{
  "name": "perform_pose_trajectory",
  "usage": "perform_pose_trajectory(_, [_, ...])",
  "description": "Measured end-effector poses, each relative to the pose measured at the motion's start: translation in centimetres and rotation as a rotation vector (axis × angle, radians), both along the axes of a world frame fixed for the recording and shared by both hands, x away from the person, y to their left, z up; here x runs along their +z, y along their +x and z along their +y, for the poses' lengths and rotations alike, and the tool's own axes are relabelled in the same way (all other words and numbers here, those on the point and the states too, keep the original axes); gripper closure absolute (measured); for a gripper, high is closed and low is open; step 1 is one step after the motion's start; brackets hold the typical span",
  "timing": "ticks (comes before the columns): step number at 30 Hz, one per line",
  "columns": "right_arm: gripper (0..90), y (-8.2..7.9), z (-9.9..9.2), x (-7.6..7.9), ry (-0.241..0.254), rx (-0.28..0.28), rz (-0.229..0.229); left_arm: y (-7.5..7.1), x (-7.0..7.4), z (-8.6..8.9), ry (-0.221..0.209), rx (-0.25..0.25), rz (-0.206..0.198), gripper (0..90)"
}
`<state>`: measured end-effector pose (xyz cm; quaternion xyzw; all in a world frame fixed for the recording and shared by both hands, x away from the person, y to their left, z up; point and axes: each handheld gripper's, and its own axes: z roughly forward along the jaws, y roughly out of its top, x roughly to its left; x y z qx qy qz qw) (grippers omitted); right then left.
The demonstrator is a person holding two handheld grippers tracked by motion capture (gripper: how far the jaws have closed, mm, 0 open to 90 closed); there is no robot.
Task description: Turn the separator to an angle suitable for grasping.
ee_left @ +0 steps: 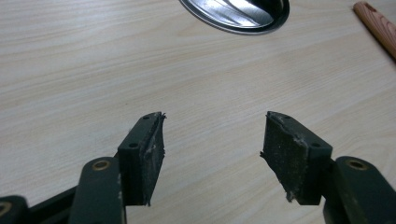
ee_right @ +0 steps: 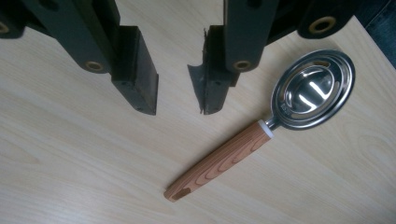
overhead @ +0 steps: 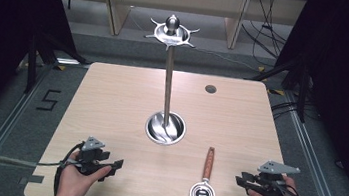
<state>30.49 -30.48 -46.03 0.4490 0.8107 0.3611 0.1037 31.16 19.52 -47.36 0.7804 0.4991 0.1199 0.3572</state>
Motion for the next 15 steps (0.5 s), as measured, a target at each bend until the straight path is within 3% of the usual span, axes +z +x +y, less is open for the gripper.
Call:
perform_pose_trajectory(2, [78.3, 0.1, 0.3, 0.2, -0.024, 0.024, 0.008, 0.0, -0.1, -0.2, 0.001, -0.006, -0.005, 37.0])
perform_pose_trajectory(3, [82.2, 0.1, 0.5, 0.4, -0.018, 0.02, 0.034, 0.0, -0.1, -0.2, 0.003, -0.009, -0.007, 36.8])
perform_pose_trajectory(5, [85.1, 0.0, 0.8, 0.5, 0.002, 0.024, 0.055, 0.1, -0.1, -0.2, -0.022, -0.008, -0.006, 36.9])
perform_pose_trajectory(6, [87.9, -0.1, 1.1, 0.7, -0.015, 0.015, 0.064, 0.1, -0.1, -0.1, -0.026, -0.01, -0.004, 36.8])
perform_pose_trajectory(7, [90.0, -0.3, 1.7, 0.5, 0.026, -0.009, 0.042, 0.1, -0.1, 0.0, -0.023, -0.006, -0.006, 36.5])
perform_pose_trajectory(9, [90.0, -0.4, 2.6, 0.8, 0.026, 0.006, 0.067, 0.2, -0.2, 0.0, -0.029, -0.003, 0.003, 36.4])
perform_pose_trajectory(11, [90.0, -0.2, 3.2, 1.1, -0.01, 0.063, 0.074, 0.2, -0.2, 0.0, -0.03, -0.008, 0.003, 36.5])
perform_pose_trajectory(12, [90.0, -0.2, 3.8, 1.1, -0.01, 0.035, 0.074, 0.1, -0.2, -0.1, -0.036, -0.013, 0.012, 36.4])
perform_pose_trajectory(13, [90.0, -0.3, 4.3, 1.5, -0.019, 0.053, 0.11, 0.1, -0.3, -0.1, -0.04, -0.008, 0.007, 36.4])
perform_pose_trajectory(15, [90.0, -0.1, 5.2, 1.3, -0.026, 0.047, 0.107, 0.1, -0.2, -0.2, -0.021, -0.016, -0.001, 36.2])
